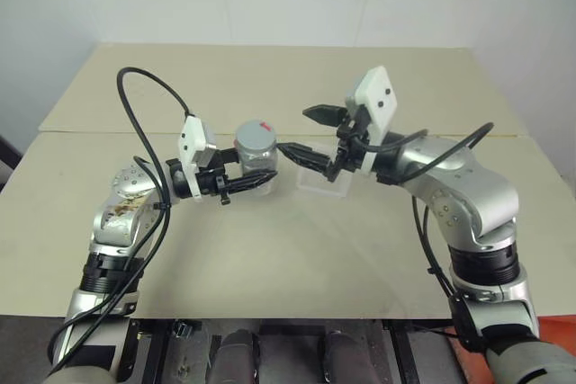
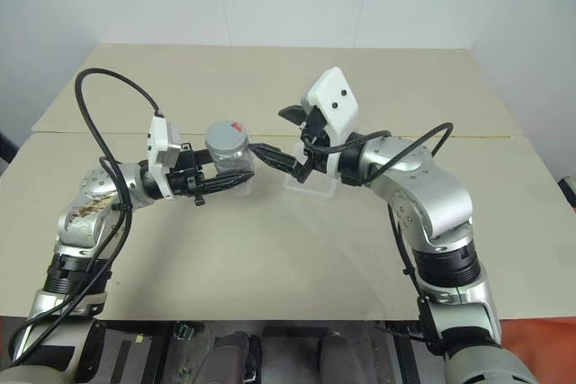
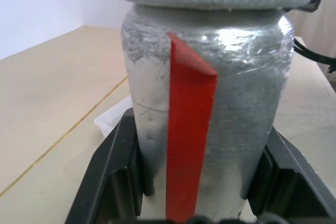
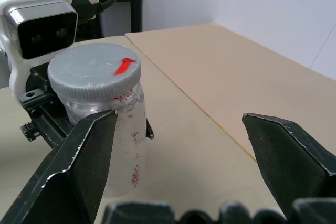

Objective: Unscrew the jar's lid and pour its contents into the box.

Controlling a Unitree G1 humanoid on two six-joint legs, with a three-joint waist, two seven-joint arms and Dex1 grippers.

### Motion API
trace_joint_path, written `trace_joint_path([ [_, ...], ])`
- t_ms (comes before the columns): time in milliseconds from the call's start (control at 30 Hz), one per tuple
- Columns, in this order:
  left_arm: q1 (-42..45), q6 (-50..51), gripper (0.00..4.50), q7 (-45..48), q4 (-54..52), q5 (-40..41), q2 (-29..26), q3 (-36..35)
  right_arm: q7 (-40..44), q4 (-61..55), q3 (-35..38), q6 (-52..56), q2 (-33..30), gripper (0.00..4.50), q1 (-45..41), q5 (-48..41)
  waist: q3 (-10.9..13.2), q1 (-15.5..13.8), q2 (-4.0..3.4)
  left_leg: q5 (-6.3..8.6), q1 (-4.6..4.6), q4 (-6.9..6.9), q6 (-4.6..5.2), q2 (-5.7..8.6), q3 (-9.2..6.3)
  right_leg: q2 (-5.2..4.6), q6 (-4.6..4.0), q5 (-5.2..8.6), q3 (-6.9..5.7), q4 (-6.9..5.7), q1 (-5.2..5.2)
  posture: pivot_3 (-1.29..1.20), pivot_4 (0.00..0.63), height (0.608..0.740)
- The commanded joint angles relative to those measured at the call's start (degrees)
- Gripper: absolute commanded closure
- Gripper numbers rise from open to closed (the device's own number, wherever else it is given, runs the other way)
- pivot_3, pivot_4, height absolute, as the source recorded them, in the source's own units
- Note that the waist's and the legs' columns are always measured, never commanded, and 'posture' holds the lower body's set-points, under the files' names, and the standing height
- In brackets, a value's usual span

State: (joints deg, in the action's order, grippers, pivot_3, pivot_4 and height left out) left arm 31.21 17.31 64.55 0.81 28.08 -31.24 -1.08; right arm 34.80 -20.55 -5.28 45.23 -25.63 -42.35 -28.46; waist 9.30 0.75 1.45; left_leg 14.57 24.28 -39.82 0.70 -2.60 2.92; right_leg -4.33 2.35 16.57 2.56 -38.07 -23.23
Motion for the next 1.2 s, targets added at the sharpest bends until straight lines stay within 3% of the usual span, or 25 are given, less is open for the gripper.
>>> trace_joint_path([
  [33,0.29,-0.4,2.43,0.42,-2.34,1.11,-0.58,-1.08,0.15,-0.95,2.62,-0.12,-0.76,0.05,-0.53,-0.98,0.0,0.0,0.0,0.0,0.0,0.0,0.0,0.0,0.0,0.0,0.0,0.0,0.0,0.0,0.0,0.0,0.15,0.74],
  [433,1.03,-1.35,2.43,-1.74,-0.55,-0.34,0.42,-0.57,4.45,-4.09,4.84,0.84,-4.2,0.05,1.01,-5.08,0.0,-0.12,0.0,0.0,0.01,0.0,0.0,0.01,0.0,-0.01,0.0,0.0,0.0,0.02,0.01,0.0,0.15,0.74],
  [700,2.56,-2.78,2.43,-6.23,1.09,-4.06,4.44,1.75,1.36,-3.56,1.21,1.44,0.32,0.05,-3.72,-5.48,0.0,0.09,0.0,0.0,-0.03,-0.01,0.01,0.0,-0.01,0.0,0.0,0.0,0.02,-0.02,0.01,0.0,0.15,0.74],
  [1200,3.55,-2.98,2.43,-6.14,1.64,-4.44,6.19,2.41,-5.34,-0.04,-4.22,2.08,5.73,0.05,-8.8,0.8,0.0,-0.04,0.0,0.0,0.0,0.0,0.0,0.01,0.0,-0.01,0.0,0.0,-0.01,-0.01,0.0,0.0,0.15,0.74],
])
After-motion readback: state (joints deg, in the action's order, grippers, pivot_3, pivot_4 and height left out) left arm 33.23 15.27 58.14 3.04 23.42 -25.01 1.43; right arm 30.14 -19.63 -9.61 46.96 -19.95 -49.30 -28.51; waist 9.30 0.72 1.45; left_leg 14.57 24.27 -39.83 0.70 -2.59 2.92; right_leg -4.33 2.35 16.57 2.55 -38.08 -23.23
